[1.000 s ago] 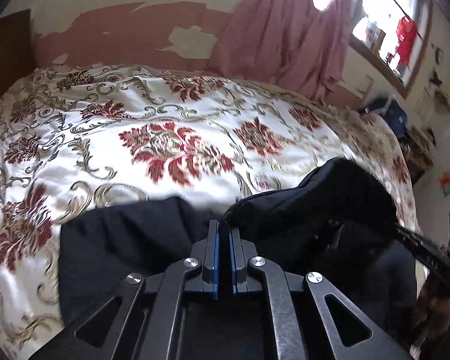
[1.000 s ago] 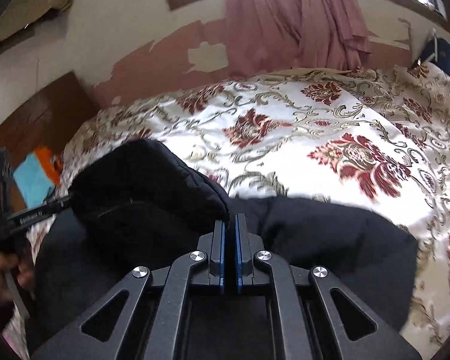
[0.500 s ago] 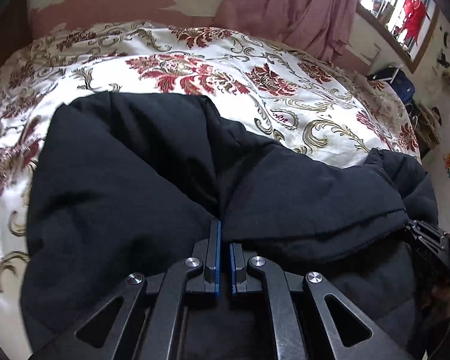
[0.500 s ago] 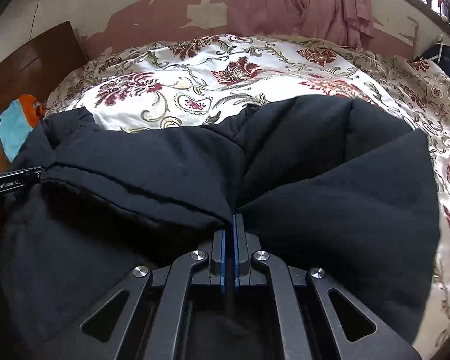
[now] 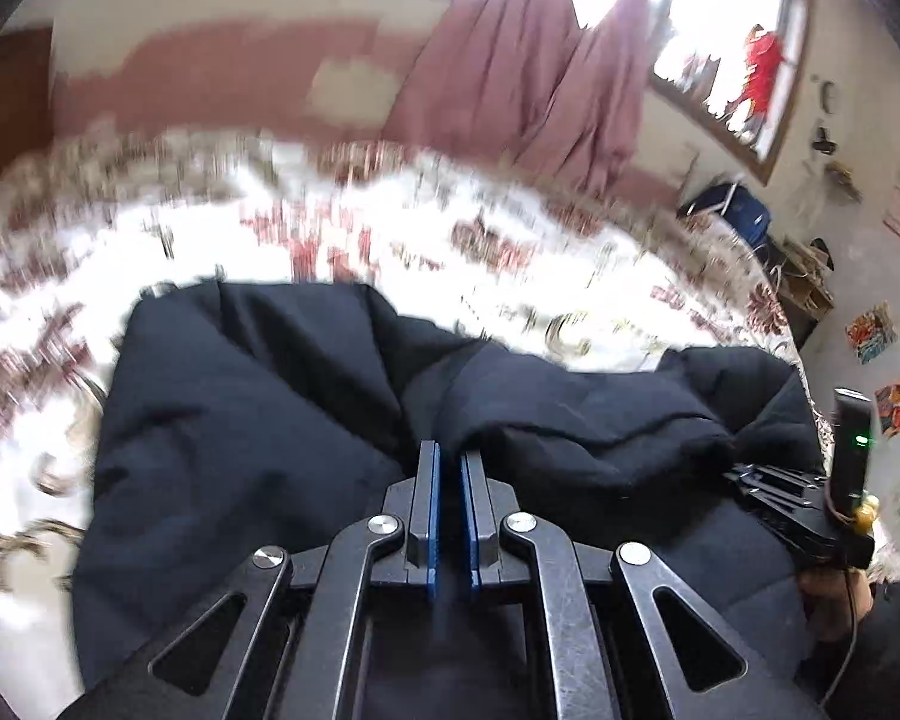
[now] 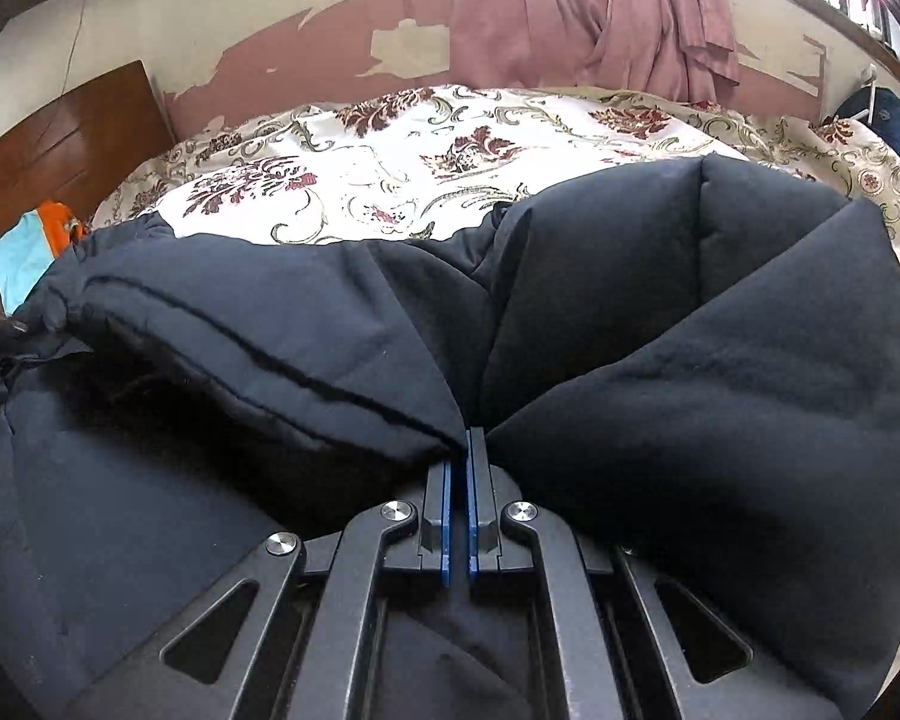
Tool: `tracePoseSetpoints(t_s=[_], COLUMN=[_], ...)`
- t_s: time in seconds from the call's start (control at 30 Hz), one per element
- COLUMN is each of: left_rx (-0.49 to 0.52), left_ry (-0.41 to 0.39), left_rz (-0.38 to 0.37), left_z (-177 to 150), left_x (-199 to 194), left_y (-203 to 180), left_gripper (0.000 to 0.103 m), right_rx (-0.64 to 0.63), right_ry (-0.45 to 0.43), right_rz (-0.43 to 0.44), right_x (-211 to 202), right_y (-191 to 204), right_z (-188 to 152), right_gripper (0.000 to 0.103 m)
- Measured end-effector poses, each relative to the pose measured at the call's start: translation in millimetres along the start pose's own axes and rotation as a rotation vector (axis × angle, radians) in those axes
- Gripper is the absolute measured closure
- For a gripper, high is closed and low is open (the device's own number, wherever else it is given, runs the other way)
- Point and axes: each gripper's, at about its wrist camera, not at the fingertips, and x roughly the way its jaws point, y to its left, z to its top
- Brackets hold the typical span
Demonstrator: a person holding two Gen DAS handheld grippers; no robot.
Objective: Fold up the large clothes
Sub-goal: 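Lift the hem with both tools and fold it toward the collar, then open both tools to release the folded hem onto the jacket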
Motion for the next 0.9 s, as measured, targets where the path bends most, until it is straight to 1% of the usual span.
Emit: tracePoseSetpoints(t_s=[0.07,0.1,0.17,0.2,0.23,0.27,0.3,0.33,0.4,0.43,0.5,0.57,0.6,0.67,0.7,0.73,0.77,0.87,0.9], left_rx=[0.045,0.054,0.055,0.054,0.052,0.047,0.048,0.050,0.044,0.040,0.031,0.011,0.002,-0.010,-0.012,-0.008,0.001,0.039,0.061], left_ry=[-0.068,-0.089,-0.108,-0.102,-0.085,-0.043,-0.003,0.066,0.187,0.221,0.223,0.205,0.197,0.191,0.192,0.196,0.199,0.222,0.249], left_rz=[-0.020,-0.025,-0.058,-0.057,-0.050,-0.058,-0.049,-0.012,0.028,0.040,0.025,-0.006,-0.023,-0.043,-0.050,-0.052,-0.050,-0.044,-0.044], left_z=[0,2,10,16,20,25,26,27,24,22,17,13,12,7,6,6,4,4,2], left_x=[-19,-24,-27,-22,-15,-2,10,28,59,68,74,72,71,69,69,68,67,70,73], left_y=[-12,-17,-27,-32,-36,-41,-44,-47,-46,-44,-39,-32,-28,-29,-28,-29,-31,-35,-36], left_gripper=[0.095,0.095,0.095,0.095,0.095,0.095,0.095,0.095,0.095,0.095,0.095,0.095,0.096,0.096,0.096,0.096,0.096,0.096,0.096], right_rx=[-0.005,-0.005,-0.009,-0.015,-0.023,-0.028,-0.029,-0.029,-0.049,-0.063,-0.081,-0.089,-0.088,-0.074,-0.055,-0.042,-0.011,0.026,0.030], right_ry=[-0.010,-0.015,-0.023,-0.028,-0.028,-0.025,-0.014,-0.009,0.002,0.001,-0.014,-0.051,-0.059,-0.051,-0.023,-0.004,0.049,0.222,0.295], right_rz=[-0.002,-0.004,-0.009,-0.017,-0.021,-0.019,-0.013,-0.006,0.008,0.011,0.024,0.062,0.078,0.130,0.165,0.180,0.210,0.201,0.176], right_x=[-1,-2,-3,-5,-5,-6,-7,-11,-23,-32,-52,-77,-83,-86,-79,-73,-57,-15,2], right_y=[0,0,0,2,3,3,3,2,3,4,4,4,6,13,20,24,31,45,47], right_z=[-1,-2,-3,-3,-3,-3,-1,2,7,10,15,30,38,56,68,72,79,71,62], right_gripper=[0.100,0.100,0.100,0.100,0.100,0.100,0.100,0.100,0.098,0.098,0.098,0.097,0.095,0.087,0.081,0.081,0.081,0.081,0.081])
